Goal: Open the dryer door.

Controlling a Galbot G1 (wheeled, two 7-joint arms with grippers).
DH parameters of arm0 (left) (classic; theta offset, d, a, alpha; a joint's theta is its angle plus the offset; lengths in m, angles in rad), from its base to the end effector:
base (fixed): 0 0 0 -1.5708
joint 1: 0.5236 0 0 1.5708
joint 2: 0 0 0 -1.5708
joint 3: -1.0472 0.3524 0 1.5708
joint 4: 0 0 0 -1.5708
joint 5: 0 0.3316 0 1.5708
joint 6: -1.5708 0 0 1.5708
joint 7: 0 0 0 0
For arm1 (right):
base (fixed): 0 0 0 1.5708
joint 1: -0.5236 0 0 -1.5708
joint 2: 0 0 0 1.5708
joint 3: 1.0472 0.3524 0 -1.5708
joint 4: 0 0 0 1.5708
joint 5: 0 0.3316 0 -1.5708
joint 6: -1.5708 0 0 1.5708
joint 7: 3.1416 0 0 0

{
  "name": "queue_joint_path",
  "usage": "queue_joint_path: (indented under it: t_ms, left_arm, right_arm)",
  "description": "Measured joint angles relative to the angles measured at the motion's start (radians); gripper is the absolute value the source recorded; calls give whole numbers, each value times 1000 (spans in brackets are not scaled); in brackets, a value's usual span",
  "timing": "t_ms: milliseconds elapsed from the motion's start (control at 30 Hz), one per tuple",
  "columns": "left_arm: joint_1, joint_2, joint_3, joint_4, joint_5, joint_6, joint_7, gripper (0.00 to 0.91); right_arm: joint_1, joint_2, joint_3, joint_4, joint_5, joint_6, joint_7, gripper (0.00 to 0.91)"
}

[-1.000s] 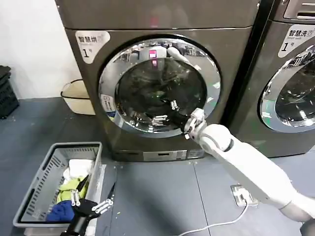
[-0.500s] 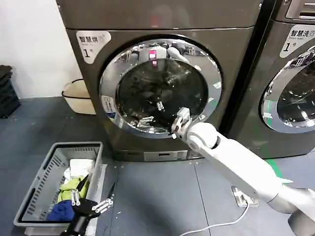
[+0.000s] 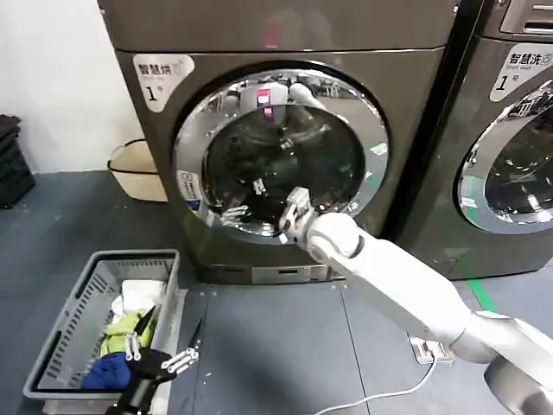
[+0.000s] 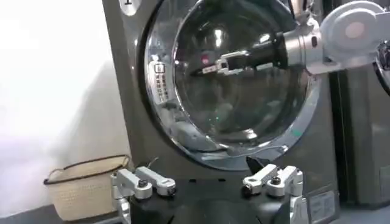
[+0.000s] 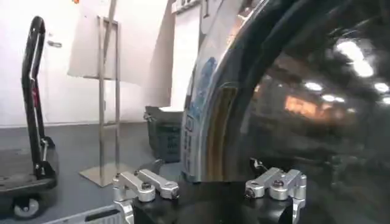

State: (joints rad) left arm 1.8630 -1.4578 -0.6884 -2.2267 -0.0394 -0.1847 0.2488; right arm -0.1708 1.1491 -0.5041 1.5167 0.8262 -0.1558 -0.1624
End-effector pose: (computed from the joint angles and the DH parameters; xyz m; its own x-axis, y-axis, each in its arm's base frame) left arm 0.0725 0.0598 -0.2877 -0.9772 0.2121 0.0021 0.2097 0.9643 0.1618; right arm 0.4583 0.1071 -0.1590 -0.5253 -0.8504 0.0298 -0.8482 0.5205 -0.0984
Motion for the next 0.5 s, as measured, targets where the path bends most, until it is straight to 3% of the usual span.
queue_joint_path:
  t_ms: [500]
  left_arm:
    - [9,-8,-2,-24,0,3,0,907]
  right_arm:
    - [71,130,-50,-150,-1,13,-19,907]
